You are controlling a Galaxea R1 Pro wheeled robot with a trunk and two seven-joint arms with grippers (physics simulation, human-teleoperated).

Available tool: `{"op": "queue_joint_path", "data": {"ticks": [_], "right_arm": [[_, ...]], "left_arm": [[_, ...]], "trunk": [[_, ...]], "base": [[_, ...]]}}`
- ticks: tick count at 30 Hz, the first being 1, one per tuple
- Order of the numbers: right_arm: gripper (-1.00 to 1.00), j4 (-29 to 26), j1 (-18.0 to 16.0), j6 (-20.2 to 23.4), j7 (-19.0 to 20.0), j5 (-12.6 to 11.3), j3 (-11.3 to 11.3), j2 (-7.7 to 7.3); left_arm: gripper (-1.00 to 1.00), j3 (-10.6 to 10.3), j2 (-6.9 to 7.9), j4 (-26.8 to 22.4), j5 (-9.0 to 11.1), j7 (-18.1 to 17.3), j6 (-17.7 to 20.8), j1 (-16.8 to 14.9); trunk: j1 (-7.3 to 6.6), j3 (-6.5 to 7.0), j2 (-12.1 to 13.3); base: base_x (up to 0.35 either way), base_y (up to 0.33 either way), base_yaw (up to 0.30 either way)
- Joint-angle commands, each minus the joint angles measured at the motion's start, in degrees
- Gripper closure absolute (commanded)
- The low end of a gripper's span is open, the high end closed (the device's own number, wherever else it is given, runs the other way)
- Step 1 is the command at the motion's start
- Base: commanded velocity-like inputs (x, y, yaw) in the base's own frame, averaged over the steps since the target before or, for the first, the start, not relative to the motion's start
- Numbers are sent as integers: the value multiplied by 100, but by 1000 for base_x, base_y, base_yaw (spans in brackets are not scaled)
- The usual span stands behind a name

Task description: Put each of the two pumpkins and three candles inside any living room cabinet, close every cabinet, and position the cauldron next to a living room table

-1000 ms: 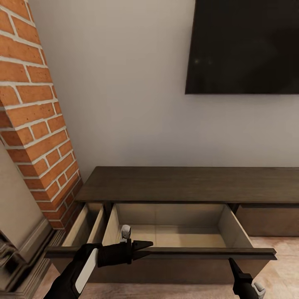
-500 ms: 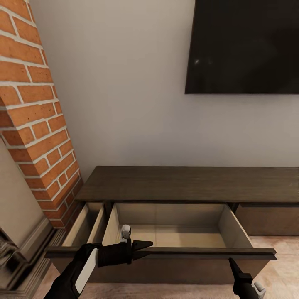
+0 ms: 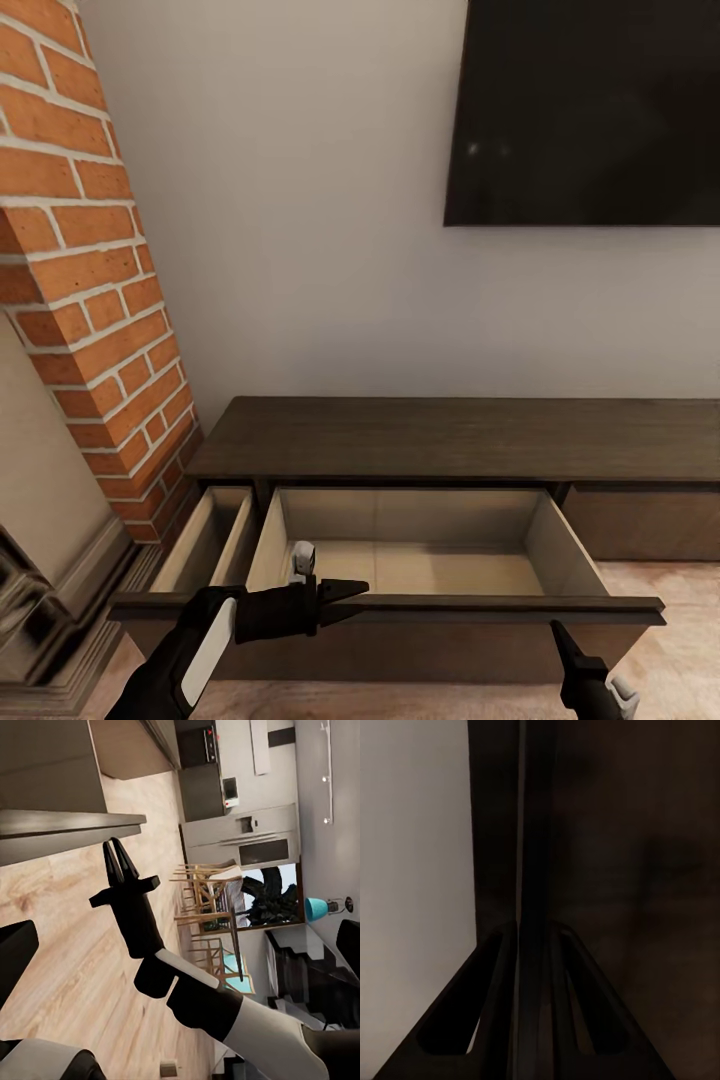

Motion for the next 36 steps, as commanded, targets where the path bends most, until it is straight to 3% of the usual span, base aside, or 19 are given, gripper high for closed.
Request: {"op": "queue_joint_path", "data": {"ticks": [1,24,25,36], "right_arm": [[100,-11,-1,102,115,-102,-8,-1],[100,-10,-1,103,115,-101,-8,6],[-100,-10,-1,98,115,-101,-8,7],[-100,-10,-1,90,115,-97,-8,2]], "left_arm": [[-100,1,1,-2,8,-8,29,-1],[-100,1,1,-1,8,-8,29,-1],[-100,1,1,0,8,-8,29,-1],[-100,1,1,-2,8,-8,29,-1]], "trunk": [[-2,-6,-3],[-2,-6,-3],[-2,-6,-3],[-2,-6,-3]], "base": [[-5,0,0],[-25,0,0],[0,0,0],[-11,0,0]]}}
